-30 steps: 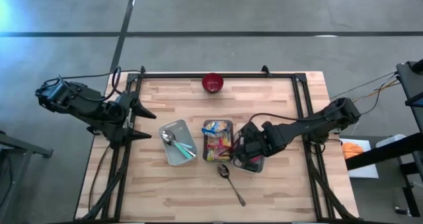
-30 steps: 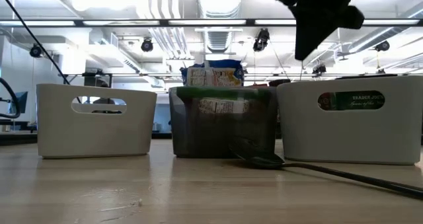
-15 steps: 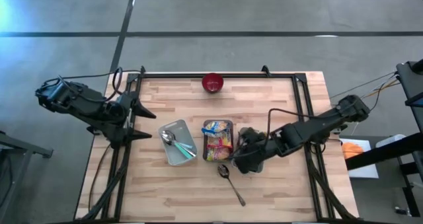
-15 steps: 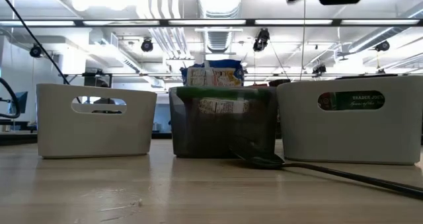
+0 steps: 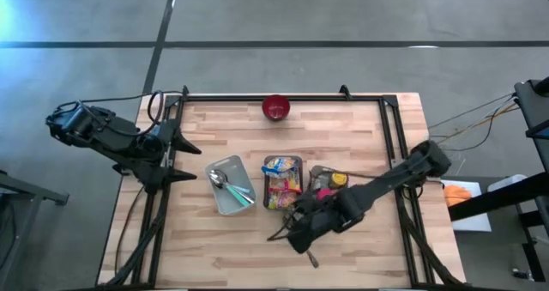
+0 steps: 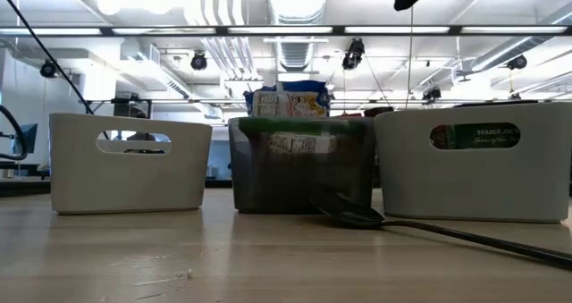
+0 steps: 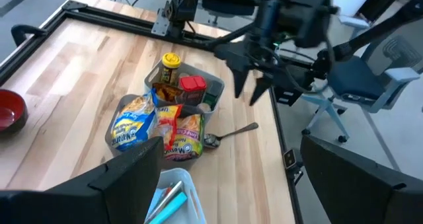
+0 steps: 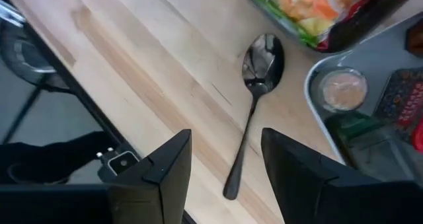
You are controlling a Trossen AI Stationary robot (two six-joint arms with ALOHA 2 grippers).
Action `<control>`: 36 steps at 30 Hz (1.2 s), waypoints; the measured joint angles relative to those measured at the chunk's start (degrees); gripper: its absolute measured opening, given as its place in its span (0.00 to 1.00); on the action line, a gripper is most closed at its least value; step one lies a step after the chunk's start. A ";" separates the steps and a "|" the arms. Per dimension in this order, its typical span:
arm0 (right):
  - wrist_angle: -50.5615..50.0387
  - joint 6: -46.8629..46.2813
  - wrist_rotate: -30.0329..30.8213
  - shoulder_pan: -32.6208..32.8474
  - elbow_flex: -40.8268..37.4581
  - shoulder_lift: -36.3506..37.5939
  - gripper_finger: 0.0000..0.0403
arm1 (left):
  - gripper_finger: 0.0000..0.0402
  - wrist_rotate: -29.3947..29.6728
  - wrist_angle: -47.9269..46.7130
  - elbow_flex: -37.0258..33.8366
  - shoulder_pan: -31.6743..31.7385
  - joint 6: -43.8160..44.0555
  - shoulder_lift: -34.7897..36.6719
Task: Pick & Place Food Item
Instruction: Adjust the right gray bin
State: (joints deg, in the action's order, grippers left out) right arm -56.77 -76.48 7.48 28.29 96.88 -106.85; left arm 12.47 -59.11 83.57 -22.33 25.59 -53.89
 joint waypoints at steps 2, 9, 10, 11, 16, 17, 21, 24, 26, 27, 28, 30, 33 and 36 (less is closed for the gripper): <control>-3.66 -0.85 0.01 0.56 4.77 -3.60 0.45 | 0.90 0.00 -0.55 0.00 0.00 -0.01 0.00; -17.06 -2.78 -0.05 1.95 21.46 -15.99 0.45 | 0.90 0.00 -2.18 0.00 0.00 -0.01 0.00; -18.62 -3.04 -0.11 2.14 23.39 -17.69 0.45 | 0.90 0.00 -2.23 0.00 0.00 -0.01 0.00; -19.61 -3.10 -0.19 2.33 25.08 -19.26 0.45 | 0.90 0.00 -2.24 0.00 0.00 -0.01 0.00; -20.58 -2.63 -3.46 2.85 30.19 -25.54 0.45 | 0.90 -0.01 -2.64 0.00 0.00 -0.03 0.00; -20.62 -2.63 -4.26 2.91 30.55 -26.56 0.45 | 0.90 -0.02 -2.64 0.00 0.00 -0.05 0.00; -20.89 -3.07 -4.68 3.11 31.25 -29.42 0.45 | 0.90 -0.02 -2.64 0.00 0.00 -0.05 0.00; -20.87 -4.33 -4.53 3.15 30.44 -29.83 0.45 | 0.90 0.00 -2.64 0.00 0.00 -0.09 0.00; -20.89 -4.73 -4.49 3.15 28.82 -29.83 0.45 | 0.90 -0.01 -2.64 0.00 0.00 -0.20 0.00; -20.89 -5.00 -4.49 3.15 27.84 -29.86 0.45 | 0.90 -0.02 -2.64 0.00 0.00 -0.20 0.00; -20.89 -5.44 -4.51 3.15 26.74 -29.86 0.45 | 0.90 -0.02 -2.64 0.00 0.00 -0.20 0.00; -20.87 -5.88 -4.66 3.15 24.65 -29.83 0.45 | 0.90 -0.02 -2.64 0.00 0.00 -0.18 0.00; -20.38 -5.55 -5.99 3.11 22.27 -29.83 0.45 | 0.90 -0.02 -2.63 0.00 0.00 -0.03 0.00; -20.46 -5.06 -6.25 3.06 20.59 -29.83 0.45 | 0.90 -0.02 -2.62 0.00 -0.01 0.27 0.00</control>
State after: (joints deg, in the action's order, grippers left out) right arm -77.23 -81.54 1.22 31.35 117.47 -136.68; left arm 12.45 -61.73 83.57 -22.34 25.86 -53.89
